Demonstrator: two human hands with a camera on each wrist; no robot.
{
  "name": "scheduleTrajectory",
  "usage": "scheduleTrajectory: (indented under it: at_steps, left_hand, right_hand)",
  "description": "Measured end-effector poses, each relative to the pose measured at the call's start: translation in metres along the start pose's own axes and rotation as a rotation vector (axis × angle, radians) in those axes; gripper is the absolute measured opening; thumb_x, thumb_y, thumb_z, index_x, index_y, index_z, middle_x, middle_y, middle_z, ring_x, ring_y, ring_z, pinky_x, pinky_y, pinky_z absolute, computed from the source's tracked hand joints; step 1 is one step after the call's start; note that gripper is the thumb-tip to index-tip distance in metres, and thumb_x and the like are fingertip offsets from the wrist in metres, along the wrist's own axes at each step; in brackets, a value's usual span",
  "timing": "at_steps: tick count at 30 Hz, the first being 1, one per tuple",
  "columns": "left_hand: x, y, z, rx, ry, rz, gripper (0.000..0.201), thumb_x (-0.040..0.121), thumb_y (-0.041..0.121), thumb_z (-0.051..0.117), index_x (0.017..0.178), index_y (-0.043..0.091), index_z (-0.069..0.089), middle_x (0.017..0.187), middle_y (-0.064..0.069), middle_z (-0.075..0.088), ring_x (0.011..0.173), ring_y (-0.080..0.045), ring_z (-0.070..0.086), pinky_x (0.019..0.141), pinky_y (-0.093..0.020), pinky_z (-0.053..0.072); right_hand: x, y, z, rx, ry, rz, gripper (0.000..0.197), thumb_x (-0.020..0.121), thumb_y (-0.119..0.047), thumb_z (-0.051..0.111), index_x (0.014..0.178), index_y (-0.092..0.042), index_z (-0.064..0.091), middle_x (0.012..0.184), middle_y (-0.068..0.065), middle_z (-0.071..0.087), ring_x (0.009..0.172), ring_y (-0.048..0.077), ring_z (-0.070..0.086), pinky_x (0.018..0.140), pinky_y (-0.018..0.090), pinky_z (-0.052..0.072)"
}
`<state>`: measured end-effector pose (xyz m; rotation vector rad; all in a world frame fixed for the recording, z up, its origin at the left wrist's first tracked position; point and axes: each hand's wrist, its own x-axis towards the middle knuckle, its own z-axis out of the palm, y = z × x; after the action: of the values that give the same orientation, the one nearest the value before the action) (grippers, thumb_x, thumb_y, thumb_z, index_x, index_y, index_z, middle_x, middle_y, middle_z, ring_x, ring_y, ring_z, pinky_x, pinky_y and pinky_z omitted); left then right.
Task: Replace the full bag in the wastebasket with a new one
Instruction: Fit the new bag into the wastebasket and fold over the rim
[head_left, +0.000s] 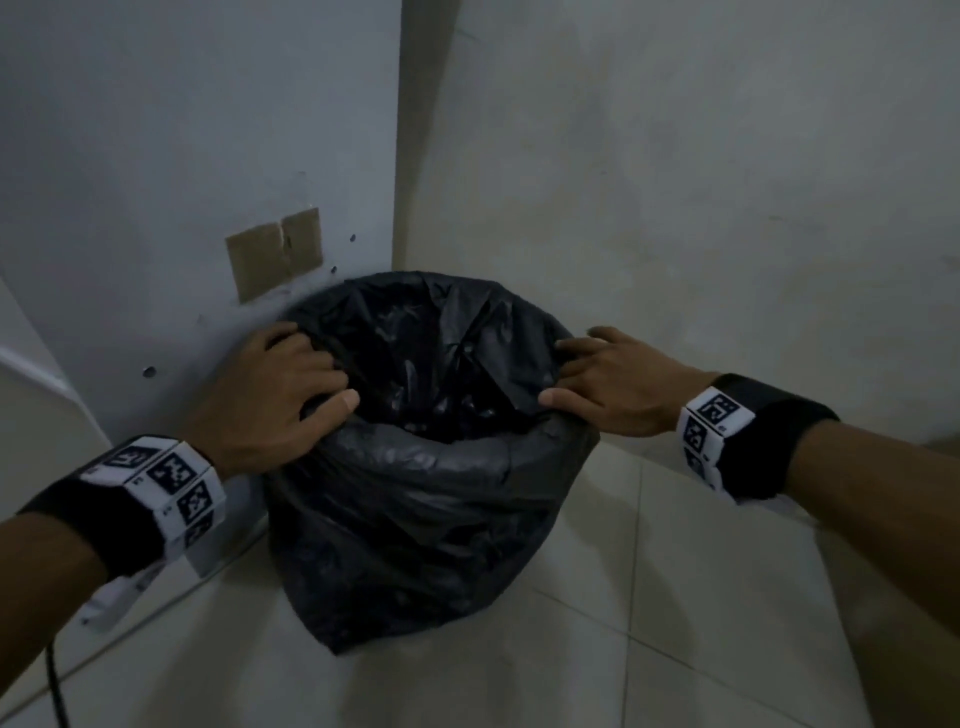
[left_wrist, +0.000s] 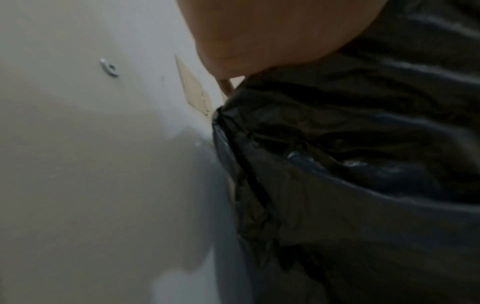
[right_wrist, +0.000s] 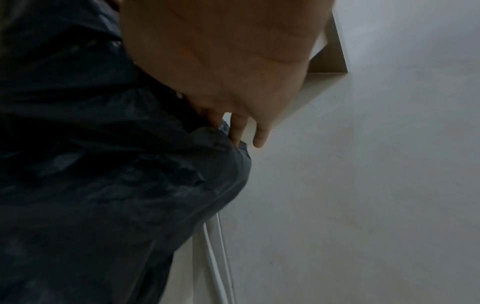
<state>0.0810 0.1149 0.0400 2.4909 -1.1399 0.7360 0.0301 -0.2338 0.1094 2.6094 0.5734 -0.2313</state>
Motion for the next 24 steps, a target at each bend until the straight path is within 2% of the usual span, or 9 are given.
scheduleTrajectory:
  at_steps: [3,5,8,11,14,17,19,21,24]
  left_hand:
    - [0.002,-0.006,0.000,-0.019,0.042,-0.078,0.063,0.101,0.045,0.019,0.076,0.015,0.067,0.086,-0.004,0.067,0.085,-0.028,0.060,0.089,-0.044,0.037]
    - [0.002,-0.004,-0.001,-0.020,0.080,-0.125,0.056,0.101,0.043,0.024,0.085,0.014,0.070,0.099,-0.005,0.070,0.102,-0.030,0.061,0.098,-0.046,0.033]
    - [0.006,0.018,-0.003,-0.109,0.087,-0.002,0.048,0.099,0.044,0.035,0.097,0.013,0.071,0.103,-0.005,0.069,0.100,-0.026,0.062,0.095,-0.038,0.039]
    - [0.016,0.049,-0.003,-0.208,-0.011,0.061,0.055,0.095,0.058,0.032,0.106,0.019,0.071,0.103,0.002,0.071,0.092,-0.018,0.064,0.082,-0.025,0.048]
    - [0.028,0.072,-0.002,-0.233,-0.025,0.079,0.058,0.093,0.064,0.032,0.103,0.024,0.073,0.093,0.007,0.073,0.079,-0.014,0.069,0.065,-0.029,0.056]
    - [0.038,0.085,-0.001,-0.181,-0.109,0.064,0.067,0.087,0.074,0.020,0.110,0.034,0.069,0.081,0.014,0.072,0.064,-0.006,0.063,0.056,-0.026,0.050]
    - [0.038,0.088,0.002,-0.089,-0.233,0.039,0.078,0.080,0.081,0.007,0.131,0.042,0.051,0.073,0.012,0.069,0.054,-0.002,0.051,0.052,-0.021,0.040]
    - [0.035,0.087,0.004,-0.031,-0.296,0.027,0.085,0.074,0.084,0.000,0.142,0.045,0.035,0.055,0.007,0.057,0.047,-0.004,0.044,0.048,-0.022,0.034]
    - [0.036,0.083,0.003,-0.044,-0.348,0.006,0.084,0.074,0.084,0.001,0.142,0.047,0.034,0.044,0.001,0.044,0.040,-0.008,0.040,0.044,-0.022,0.025]
  right_hand:
    - [0.000,0.001,-0.002,-0.014,0.146,-0.062,0.094,0.087,-0.064,-0.018,0.121,-0.031,0.063,0.125,-0.004,0.064,0.140,0.023,0.032,0.115,0.039,0.020]
    - [-0.001,0.001,-0.001,-0.003,0.176,-0.082,0.077,0.091,-0.064,-0.007,0.129,-0.036,0.055,0.143,-0.008,0.050,0.146,0.022,0.023,0.116,0.042,0.018]
    - [-0.004,-0.006,0.005,0.067,0.043,-0.044,0.075,0.088,-0.063,-0.008,0.141,-0.043,0.040,0.155,-0.015,0.032,0.150,0.015,0.005,0.120,0.046,0.004]
    - [-0.008,-0.016,0.009,0.178,-0.047,0.051,0.079,0.085,-0.062,-0.015,0.146,-0.043,0.030,0.155,-0.014,0.032,0.150,0.016,0.005,0.120,0.049,-0.006]
    - [-0.016,-0.030,0.006,0.180,-0.084,0.082,0.089,0.076,-0.065,-0.022,0.148,-0.044,0.026,0.154,-0.011,0.036,0.150,0.022,0.011,0.119,0.051,-0.007]
    - [-0.020,-0.039,0.003,0.168,-0.103,0.031,0.097,0.070,-0.069,-0.026,0.148,-0.043,0.025,0.154,-0.012,0.035,0.149,0.022,0.014,0.120,0.049,-0.002]
    - [-0.018,-0.034,0.003,0.253,-0.090,0.024,0.082,0.081,-0.070,-0.016,0.149,-0.044,0.021,0.159,-0.014,0.021,0.151,0.017,0.001,0.121,0.047,-0.002]
    - [-0.013,-0.025,0.000,0.280,-0.119,0.045,0.065,0.091,-0.065,-0.004,0.150,-0.046,0.016,0.160,-0.017,0.010,0.150,0.014,-0.009,0.121,0.046,-0.004]
    - [-0.006,-0.016,-0.010,0.204,-0.244,0.109,0.068,0.096,-0.061,0.004,0.147,-0.031,0.037,0.158,-0.004,0.028,0.149,0.017,0.012,0.120,0.043,0.002]
